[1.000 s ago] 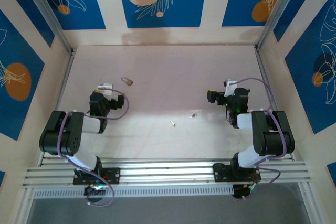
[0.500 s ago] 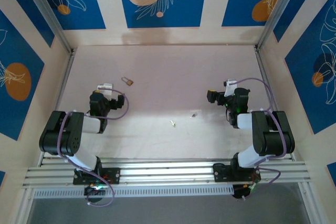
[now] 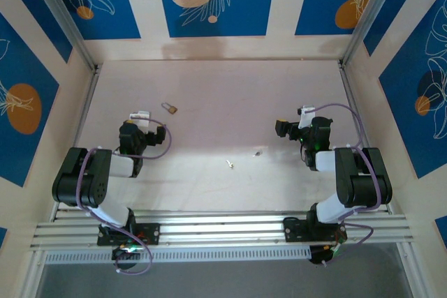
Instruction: Unlock with the key
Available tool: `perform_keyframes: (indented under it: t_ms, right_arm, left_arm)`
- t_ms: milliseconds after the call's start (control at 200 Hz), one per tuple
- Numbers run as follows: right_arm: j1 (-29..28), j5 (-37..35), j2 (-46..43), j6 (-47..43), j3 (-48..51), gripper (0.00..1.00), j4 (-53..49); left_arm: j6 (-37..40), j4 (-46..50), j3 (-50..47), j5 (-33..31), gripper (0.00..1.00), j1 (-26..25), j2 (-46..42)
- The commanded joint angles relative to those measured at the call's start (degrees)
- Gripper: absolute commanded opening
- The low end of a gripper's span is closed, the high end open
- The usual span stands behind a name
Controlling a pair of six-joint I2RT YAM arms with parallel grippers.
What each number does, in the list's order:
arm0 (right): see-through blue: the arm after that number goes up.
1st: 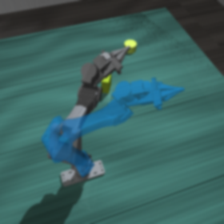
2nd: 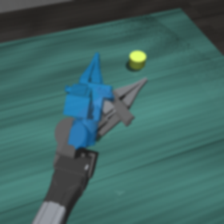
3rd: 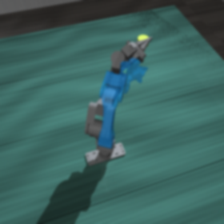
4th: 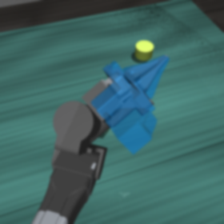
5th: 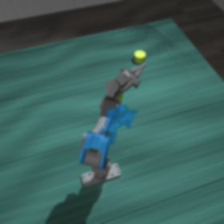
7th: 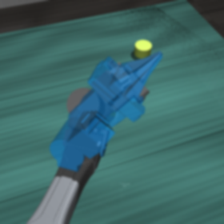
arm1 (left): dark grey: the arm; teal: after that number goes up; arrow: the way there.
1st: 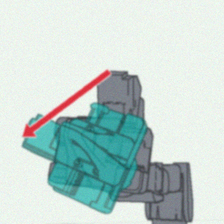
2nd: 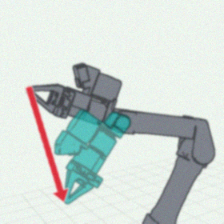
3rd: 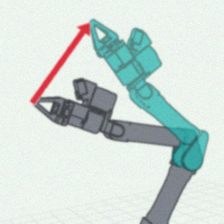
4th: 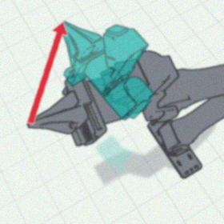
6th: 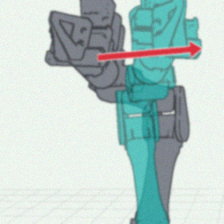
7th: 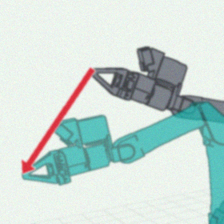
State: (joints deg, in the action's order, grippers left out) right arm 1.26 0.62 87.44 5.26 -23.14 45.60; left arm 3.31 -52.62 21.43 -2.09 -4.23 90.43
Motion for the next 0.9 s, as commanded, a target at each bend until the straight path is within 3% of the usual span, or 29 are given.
perform_keyframes:
  t_ms: [0, 145, 310, 395, 475, 545, 635, 695, 735, 800, 815, 840, 895]
  right_arm:
    - [0.0, -0.5, -0.2, 0.1, -0.9, 0.99, 0.3]
    - [0.0, -0.4, -0.2, 0.1, -0.9, 0.99, 0.3]
    - [-0.5, -2.4, -0.6, 0.4, -1.4, 0.99, -0.1]
    - [-2.0, -8.8, -6.0, 1.0, -8.6, 0.99, -17.1]
    - [-3.3, -13.2, -8.9, 4.4, -21.4, 0.99, -38.8]
    - [-4.4, -13.9, -10.3, 6.1, -31.3, 0.99, -52.7]
    - [-3.7, -14.5, -10.3, 14.2, -41.6, 0.99, -67.3]
    - [-0.9, -14.8, -9.2, 23.6, -44.0, 0.99, -72.8]
    - [2.2, -11.0, -8.0, 29.3, -44.1, 0.99, -75.9]
    - [7.6, 4.8, -5.8, 28.8, -44.1, 0.99, -75.0]
    - [8.4, 7.2, -5.5, 29.2, -43.8, 0.94, -74.6]
    - [9.1, 8.2, -5.0, 30.5, -43.2, 0.87, -74.4]
    - [9.2, 8.5, -4.8, 31.7, -41.8, 0.86, -73.9]
  left_arm:
    - [-0.3, -0.2, 0.4, -0.1, 1.0, 0.4, -1.0]
    - [0.4, 2.4, 0.9, -0.7, 1.0, -0.2, -3.4]
    - [0.0, 24.7, 9.0, -4.4, 1.0, -1.4, -15.9]
    - [-4.2, 36.5, 16.7, -6.4, 1.0, -1.6, -20.8]
    - [-22.9, 50.6, 26.0, -13.9, 1.0, -1.6, -23.3]
    - [-32.8, 62.4, 33.7, -13.6, 1.0, -1.0, -24.3]
    - [-41.0, 63.1, 34.8, -13.4, 1.0, -0.1, -25.7]
    - [-44.2, 56.8, 32.2, -8.4, 1.0, 1.7, -25.6]
    - [-46.2, 55.0, 32.2, -6.8, 1.0, 2.1, -24.1]
    - [-47.5, 59.3, 36.5, -5.5, 1.0, 2.1, -19.8]
    - [-47.7, 60.9, 38.2, -5.3, 1.0, 2.0, -18.7]
    - [-48.4, 64.2, 40.6, -5.8, 1.0, 1.8, -16.9]
    - [-50.4, 70.0, 45.0, -6.1, 1.0, 1.0, -12.8]
